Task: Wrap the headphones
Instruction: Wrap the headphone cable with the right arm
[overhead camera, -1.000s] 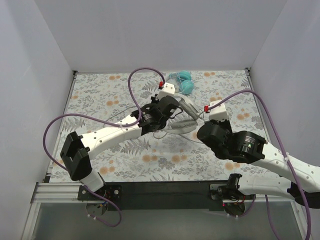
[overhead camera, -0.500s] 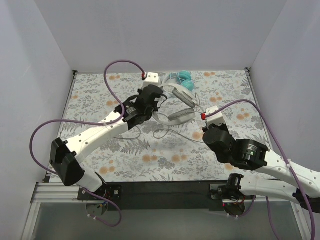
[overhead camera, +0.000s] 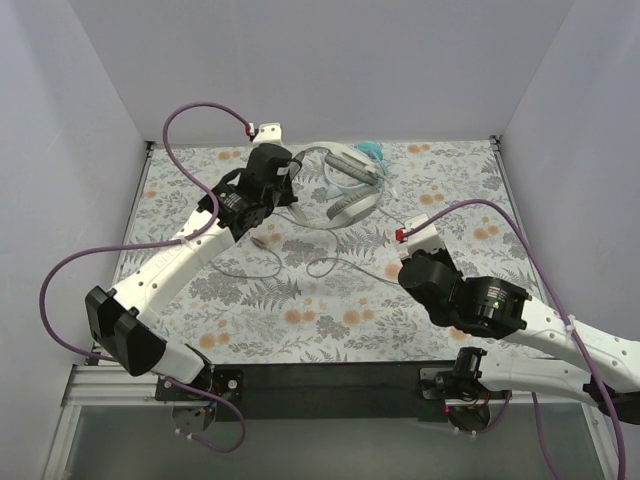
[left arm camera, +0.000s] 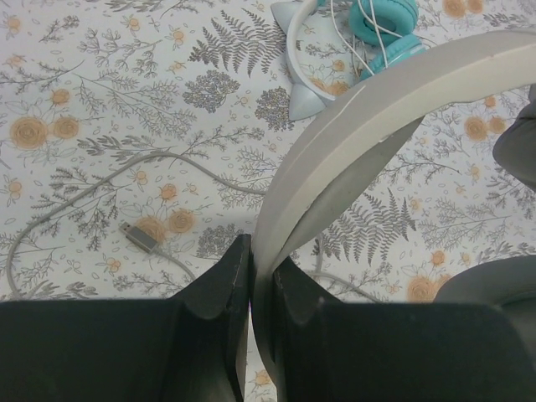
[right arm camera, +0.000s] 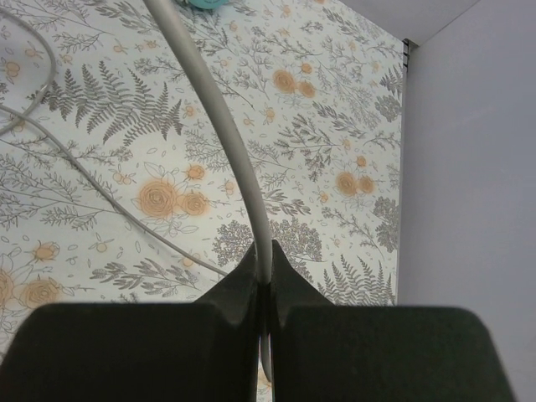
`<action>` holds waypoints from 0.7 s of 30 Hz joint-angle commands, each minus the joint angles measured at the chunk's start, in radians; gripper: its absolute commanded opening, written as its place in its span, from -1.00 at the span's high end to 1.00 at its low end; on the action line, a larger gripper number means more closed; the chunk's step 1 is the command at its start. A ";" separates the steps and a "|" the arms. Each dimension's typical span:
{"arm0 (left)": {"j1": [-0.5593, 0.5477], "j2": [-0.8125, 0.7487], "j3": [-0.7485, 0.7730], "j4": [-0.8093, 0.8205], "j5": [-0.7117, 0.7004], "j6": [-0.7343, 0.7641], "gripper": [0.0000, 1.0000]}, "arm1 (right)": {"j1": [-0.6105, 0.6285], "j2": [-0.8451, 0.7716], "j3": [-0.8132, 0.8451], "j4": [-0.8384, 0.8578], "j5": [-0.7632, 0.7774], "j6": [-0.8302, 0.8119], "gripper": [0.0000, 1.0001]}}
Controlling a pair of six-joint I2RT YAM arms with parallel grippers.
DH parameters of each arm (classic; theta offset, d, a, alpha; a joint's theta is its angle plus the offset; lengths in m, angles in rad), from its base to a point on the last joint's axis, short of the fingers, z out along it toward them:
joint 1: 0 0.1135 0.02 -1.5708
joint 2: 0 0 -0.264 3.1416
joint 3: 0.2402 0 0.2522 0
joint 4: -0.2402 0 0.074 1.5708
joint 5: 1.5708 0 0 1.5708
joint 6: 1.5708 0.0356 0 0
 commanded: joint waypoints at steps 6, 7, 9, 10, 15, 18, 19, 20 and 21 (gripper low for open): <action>0.169 -0.051 0.096 -0.017 0.269 -0.108 1.00 | -0.002 0.013 0.036 -0.072 0.065 0.038 0.97; 0.182 -0.054 0.094 -0.019 0.286 -0.116 1.00 | -0.002 0.013 0.030 -0.075 0.059 0.041 0.97; 0.227 -0.056 0.102 -0.022 0.353 -0.127 1.00 | 0.000 0.022 0.022 -0.075 0.039 0.046 0.97; 0.236 -0.054 0.105 -0.020 0.362 -0.134 1.00 | -0.002 0.028 0.021 -0.075 0.030 0.040 0.97; 0.261 0.022 0.177 -0.048 0.435 -0.225 1.00 | 0.024 0.180 0.065 -0.033 -0.029 -0.050 0.97; 0.264 0.056 0.214 -0.034 0.508 -0.295 1.00 | 0.041 0.297 0.129 -0.033 -0.012 -0.110 0.97; 0.262 0.062 0.216 -0.025 0.530 -0.318 1.00 | 0.041 0.318 0.136 0.007 -0.010 -0.148 0.97; 0.262 0.067 0.217 -0.008 0.548 -0.337 1.00 | 0.041 0.349 0.145 0.027 -0.010 -0.184 0.97; 0.264 0.079 0.211 0.001 0.582 -0.377 1.00 | 0.041 0.361 0.149 0.073 -0.015 -0.233 0.97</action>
